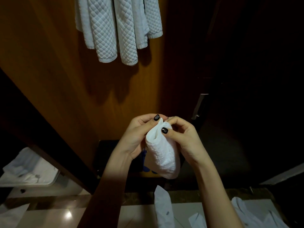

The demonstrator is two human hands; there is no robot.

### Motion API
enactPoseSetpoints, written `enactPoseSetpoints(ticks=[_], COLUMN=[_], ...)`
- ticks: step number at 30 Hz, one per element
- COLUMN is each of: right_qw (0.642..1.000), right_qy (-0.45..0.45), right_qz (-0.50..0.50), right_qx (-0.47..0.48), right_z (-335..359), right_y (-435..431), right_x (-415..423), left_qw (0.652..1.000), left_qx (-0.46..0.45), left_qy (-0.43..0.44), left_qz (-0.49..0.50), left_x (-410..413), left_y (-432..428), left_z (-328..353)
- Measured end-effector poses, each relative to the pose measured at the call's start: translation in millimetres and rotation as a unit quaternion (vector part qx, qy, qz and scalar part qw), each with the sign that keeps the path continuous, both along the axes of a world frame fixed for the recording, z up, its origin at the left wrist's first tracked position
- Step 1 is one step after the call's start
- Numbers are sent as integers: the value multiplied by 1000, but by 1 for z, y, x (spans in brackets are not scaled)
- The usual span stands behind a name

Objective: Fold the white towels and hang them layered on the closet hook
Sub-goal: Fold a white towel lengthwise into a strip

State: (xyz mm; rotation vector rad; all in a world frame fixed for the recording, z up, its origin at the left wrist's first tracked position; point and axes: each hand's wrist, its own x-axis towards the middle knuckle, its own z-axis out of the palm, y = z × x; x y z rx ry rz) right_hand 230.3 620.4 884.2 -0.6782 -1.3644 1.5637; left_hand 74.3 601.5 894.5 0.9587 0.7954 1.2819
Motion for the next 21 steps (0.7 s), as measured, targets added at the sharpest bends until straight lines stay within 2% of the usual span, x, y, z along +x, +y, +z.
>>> enactPoseSetpoints(ticks=[6, 9, 14, 21], right_qw=[995, 988, 969, 953], right_qy=[-62, -79, -41, -87], right_qz=[-56, -125, -240, -287], right_qx=[52, 53, 35, 54], right_z=[-3, -5, -8, -7], right_y=[-3, -6, -8, -10], right_x=[-5, -9, -16, -16], left_qw=[996, 994, 980, 972], left_qx=[9, 43, 75, 66], left_qy=[82, 87, 160, 142], left_qz=[13, 40, 92, 172], left_x=[-7, -11, -4, 9], left_y=[-2, -3, -8, -10], left_z=[1, -1, -13, -23])
